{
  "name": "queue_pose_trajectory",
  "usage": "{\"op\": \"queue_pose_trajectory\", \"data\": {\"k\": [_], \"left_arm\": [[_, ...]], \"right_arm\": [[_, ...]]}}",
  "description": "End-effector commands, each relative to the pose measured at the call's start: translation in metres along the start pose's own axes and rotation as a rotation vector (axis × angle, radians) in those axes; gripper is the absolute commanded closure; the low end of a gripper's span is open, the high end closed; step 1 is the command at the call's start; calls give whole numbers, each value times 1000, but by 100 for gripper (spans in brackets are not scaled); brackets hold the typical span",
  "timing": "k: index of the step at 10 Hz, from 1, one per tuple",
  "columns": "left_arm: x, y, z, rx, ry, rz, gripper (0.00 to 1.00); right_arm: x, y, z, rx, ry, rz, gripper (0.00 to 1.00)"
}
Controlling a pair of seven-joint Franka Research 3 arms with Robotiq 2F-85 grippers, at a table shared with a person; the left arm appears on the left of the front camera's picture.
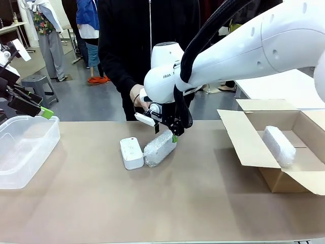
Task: Separate and place wrapped and unwrapped clocks.
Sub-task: Pick up the Digital clock indicated by the person.
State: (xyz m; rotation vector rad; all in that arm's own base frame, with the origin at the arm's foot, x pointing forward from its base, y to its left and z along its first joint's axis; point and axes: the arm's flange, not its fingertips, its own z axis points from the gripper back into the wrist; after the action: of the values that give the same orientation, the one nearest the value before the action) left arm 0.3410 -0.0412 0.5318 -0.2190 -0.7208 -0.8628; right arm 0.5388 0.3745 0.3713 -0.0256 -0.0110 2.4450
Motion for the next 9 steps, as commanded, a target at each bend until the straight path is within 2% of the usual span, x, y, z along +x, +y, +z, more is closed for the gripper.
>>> {"op": "queue_pose_trajectory", "data": {"k": [1, 6, 7, 8, 9], "left_arm": [[-1, 1, -1, -10, -7, 6, 0], [-1, 1, -1, -10, -7, 6, 0], [-1, 1, -1, -10, -7, 6, 0], [-1, 1, -1, -10, -7, 6, 0], [-1, 1, -1, -10, -7, 6, 0]], "right_arm": [[-1, -12, -9, 20, 18, 29, 0], [8, -16, -16, 57, 11, 39, 0], [8, -16, -16, 71, 13, 34, 17], [9, -16, -17, 89, 11, 42, 17], [9, -17, -19, 97, -9, 51, 34]]}}
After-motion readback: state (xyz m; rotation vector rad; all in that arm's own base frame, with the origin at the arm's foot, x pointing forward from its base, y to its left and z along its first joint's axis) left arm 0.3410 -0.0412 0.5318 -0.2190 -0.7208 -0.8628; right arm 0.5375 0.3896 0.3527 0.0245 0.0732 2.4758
